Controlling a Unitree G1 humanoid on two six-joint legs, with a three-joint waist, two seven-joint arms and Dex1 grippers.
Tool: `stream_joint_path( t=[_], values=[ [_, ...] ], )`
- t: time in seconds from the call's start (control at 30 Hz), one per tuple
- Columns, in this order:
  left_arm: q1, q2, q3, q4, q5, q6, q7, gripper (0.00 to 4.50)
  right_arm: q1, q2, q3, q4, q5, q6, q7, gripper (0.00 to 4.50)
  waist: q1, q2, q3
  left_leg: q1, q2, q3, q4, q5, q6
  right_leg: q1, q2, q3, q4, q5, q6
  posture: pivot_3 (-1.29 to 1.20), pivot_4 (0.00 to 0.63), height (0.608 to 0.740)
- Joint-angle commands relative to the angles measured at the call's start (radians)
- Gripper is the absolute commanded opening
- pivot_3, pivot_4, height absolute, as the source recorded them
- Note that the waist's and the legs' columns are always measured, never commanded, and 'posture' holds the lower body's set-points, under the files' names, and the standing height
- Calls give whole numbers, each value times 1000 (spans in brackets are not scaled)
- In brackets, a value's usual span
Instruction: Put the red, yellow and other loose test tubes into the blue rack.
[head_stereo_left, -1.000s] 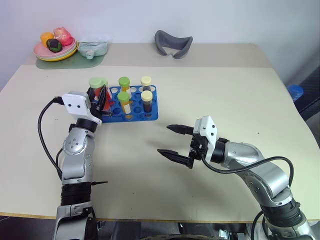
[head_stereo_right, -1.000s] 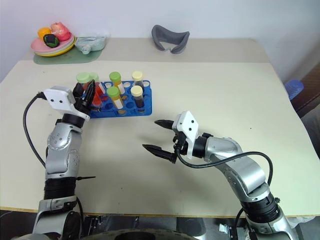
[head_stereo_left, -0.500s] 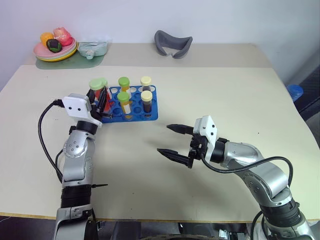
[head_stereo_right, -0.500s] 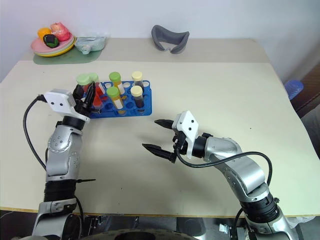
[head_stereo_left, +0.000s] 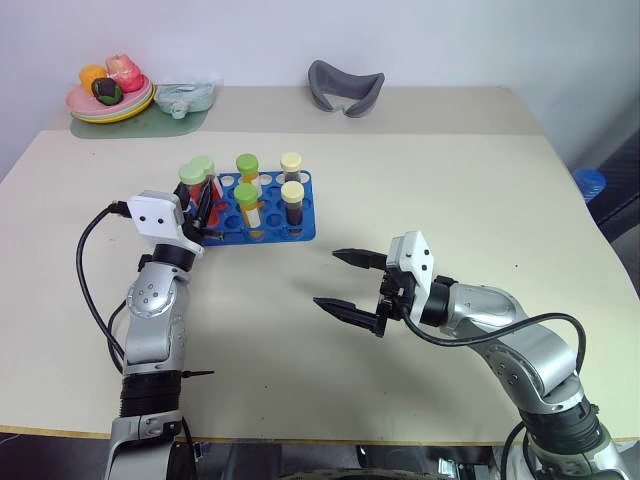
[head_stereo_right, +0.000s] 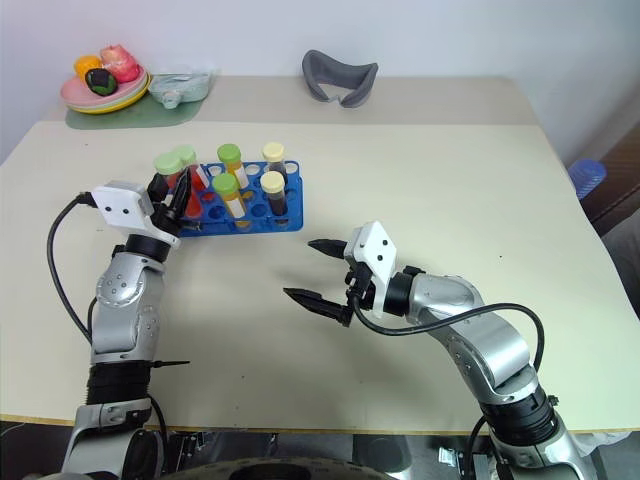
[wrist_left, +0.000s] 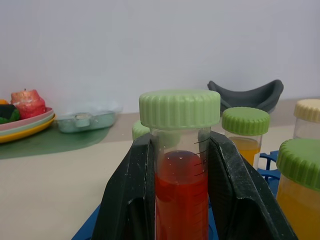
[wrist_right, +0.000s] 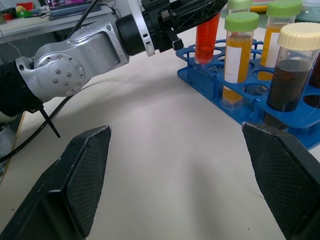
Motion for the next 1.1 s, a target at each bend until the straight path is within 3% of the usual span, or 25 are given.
stream_joint_path(
  t=[0.03, 0.07, 0.3, 0.53, 0.8, 1.1],
  values=[
    [-3, 8, 9, -28, 7, -9, 13, 899, -2, 6, -13, -40, 18, -7, 3, 4281, 0, 0, 0, 0, 0, 0, 0, 0, 0, 0, 0, 0, 0, 0, 0, 0, 150, 740],
    [-3, 8, 8, -29, 8, -8, 14, 899, -2, 5, -14, -40, 18, -7, 3, 4281, 0, 0, 0, 0, 0, 0, 0, 0, 0, 0, 0, 0, 0, 0, 0, 0, 150, 740],
    [32, 22, 39, -113, -57, 69, 2, 4251, 0, -4, -21, -38, 20, -9, 6, 4281, 1, 0, 0, 0, 0, 0, 0, 0, 0, 0, 0, 0, 0, 0, 0, 0, 150, 740],
    [157, 123, 155, -277, -194, 233, -38, 4251, 10, -54, -79, 2, -5, -41, 29, 4281, -4, 0, 0, 0, 0, 0, -1, 0, 0, 0, 0, 0, 0, 0, 0, 0, 150, 740],
    [518, 302, 381, -361, -286, 328, -214, 4251, 56, -195, -263, 165, -32, -96, 102, 4281, -2, 0, 0, 0, 0, 0, -1, 0, 0, 0, 0, 0, -1, 0, 0, 0, 150, 740],
    [647, 316, 419, -405, -283, 329, -270, 4251, 29, -257, -308, 376, -81, -197, 198, 4281, 2, 0, 0, 0, 0, 1, -1, 0, 1, 1, 0, 1, -2, 0, -1, 0, 150, 740]
  ],
)
